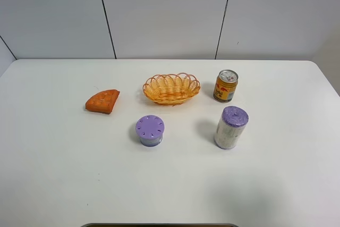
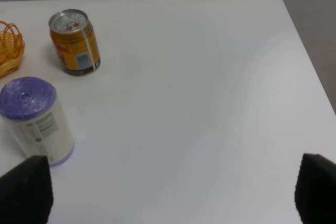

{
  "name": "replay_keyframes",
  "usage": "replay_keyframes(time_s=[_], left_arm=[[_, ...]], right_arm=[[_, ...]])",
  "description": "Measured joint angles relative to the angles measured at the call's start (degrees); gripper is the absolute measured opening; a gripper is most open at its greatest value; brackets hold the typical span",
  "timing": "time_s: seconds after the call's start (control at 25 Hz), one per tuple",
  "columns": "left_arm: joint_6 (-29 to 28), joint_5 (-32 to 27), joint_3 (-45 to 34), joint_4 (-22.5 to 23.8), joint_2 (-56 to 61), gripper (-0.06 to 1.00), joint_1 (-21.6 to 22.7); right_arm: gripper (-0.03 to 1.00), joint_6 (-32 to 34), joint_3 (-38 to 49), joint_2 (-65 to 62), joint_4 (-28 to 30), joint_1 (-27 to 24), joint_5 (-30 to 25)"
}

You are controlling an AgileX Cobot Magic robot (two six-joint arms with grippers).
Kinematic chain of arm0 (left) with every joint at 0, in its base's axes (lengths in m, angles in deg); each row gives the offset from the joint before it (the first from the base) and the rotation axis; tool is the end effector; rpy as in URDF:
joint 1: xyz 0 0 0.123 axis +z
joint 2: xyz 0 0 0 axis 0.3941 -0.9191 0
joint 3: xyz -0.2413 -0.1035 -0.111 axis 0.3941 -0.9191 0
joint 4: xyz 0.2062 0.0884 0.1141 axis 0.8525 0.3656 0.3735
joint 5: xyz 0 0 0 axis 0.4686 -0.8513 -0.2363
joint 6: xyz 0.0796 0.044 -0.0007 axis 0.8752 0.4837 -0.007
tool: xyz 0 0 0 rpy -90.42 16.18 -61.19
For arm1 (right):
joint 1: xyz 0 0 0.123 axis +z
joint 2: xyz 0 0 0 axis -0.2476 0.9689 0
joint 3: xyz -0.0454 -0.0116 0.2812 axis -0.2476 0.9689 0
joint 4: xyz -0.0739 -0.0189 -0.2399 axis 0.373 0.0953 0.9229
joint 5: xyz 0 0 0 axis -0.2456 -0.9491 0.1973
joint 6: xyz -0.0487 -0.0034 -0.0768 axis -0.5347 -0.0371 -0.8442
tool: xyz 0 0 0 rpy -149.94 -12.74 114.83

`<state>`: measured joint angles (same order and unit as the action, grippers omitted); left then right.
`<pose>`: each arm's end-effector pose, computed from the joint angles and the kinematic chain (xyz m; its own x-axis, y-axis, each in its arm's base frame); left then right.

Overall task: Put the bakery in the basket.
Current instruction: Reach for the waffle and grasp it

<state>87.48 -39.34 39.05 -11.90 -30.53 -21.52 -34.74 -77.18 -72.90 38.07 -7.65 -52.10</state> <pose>-0.0006 0.0040 0.2588 -0.5293 0.0074 -0.8484 -0.0548 0.9976 0.0429 -0.0138 -0.0120 0.2921 -0.4240 0.0560 -0.9039 0.0301 0.9984 0.0477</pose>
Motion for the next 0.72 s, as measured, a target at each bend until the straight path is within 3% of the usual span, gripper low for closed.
replay_keyframes(time_s=[0.72], left_arm=[[0.0,0.0,0.0,0.2,0.0,0.99,0.0]], right_arm=[[0.91,0.0,0.0,0.0,0.0,0.0,0.0]])
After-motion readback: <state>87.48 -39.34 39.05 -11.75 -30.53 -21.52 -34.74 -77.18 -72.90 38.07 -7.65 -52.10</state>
